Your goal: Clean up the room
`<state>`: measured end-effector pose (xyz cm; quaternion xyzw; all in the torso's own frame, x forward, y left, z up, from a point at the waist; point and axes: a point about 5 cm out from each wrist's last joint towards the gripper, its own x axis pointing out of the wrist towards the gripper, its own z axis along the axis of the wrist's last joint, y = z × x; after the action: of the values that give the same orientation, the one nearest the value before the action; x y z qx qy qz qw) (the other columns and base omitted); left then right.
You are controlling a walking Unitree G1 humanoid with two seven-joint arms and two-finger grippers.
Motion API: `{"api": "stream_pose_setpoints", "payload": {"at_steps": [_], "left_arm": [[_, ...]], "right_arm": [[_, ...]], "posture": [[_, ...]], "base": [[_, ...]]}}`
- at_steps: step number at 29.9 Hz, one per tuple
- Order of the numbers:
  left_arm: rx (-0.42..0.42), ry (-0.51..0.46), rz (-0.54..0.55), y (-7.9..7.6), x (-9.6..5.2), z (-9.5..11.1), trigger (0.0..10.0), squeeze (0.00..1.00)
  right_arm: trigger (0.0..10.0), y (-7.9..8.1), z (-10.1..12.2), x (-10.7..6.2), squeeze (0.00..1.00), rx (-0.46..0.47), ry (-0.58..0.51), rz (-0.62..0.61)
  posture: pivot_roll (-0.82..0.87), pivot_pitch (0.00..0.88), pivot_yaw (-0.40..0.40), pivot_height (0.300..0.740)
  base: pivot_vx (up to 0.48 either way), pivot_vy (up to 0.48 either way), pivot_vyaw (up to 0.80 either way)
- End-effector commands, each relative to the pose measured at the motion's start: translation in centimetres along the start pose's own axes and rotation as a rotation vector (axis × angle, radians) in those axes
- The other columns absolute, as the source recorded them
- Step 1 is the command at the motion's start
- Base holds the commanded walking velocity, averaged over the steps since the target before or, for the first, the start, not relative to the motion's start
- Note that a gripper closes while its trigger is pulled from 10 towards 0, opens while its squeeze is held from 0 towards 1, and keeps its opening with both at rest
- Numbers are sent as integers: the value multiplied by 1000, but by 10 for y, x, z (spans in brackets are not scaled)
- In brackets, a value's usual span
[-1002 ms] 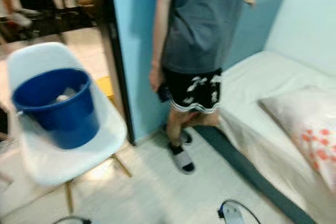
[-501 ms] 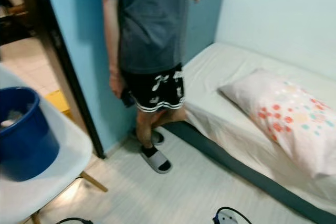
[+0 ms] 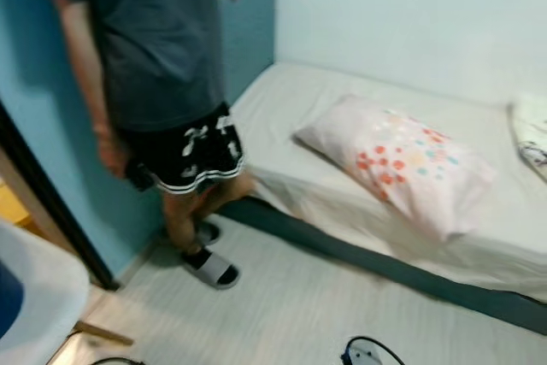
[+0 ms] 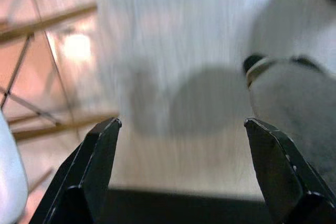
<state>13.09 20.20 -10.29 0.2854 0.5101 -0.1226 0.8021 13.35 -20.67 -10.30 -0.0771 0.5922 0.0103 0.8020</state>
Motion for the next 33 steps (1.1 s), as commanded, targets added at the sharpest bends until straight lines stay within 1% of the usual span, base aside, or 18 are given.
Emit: {"api": "stream_pose_setpoints", "payload": {"at_steps": [1, 12, 28, 29, 31, 33], "left_arm": [[13, 41, -17, -4, -2, -13, 10000, 0], [-20, 45, -23, -5, -2, -12, 10000, 0], [-32, 42, -35, -6, -3, -14, 10000, 0], [-46, 45, -37, -6, -3, -15, 10000, 0], [-103, 52, -38, -6, -3, -16, 10000, 0], [-120, 52, -38, -6, -3, -16, 10000, 0]], "right_arm": [[10000, 6, 4, 0, 0, -23, -8, 14], [10000, 4, 5, 0, 0, -37, -11, 11], [10000, 4, 4, 0, 0, -51, -7, 11], [10000, 4, 5, 0, 0, -53, -8, 12], [10000, 4, 5, 0, 0, -58, -9, 11], [10000, 4, 5, 0, 0, -59, -10, 11]], "posture": [[8, 0, -44, 740], [10, 0, -47, 740], [7, 0, -46, 740], [9, 0, -47, 740], [10, 0, -48, 740], [12, 0, -51, 740]], "base": [[0, 0, -763], [0, 0, -766], [0, 0, -768], [0, 0, -769], [0, 0, -766], [0, 0, -769]]}}
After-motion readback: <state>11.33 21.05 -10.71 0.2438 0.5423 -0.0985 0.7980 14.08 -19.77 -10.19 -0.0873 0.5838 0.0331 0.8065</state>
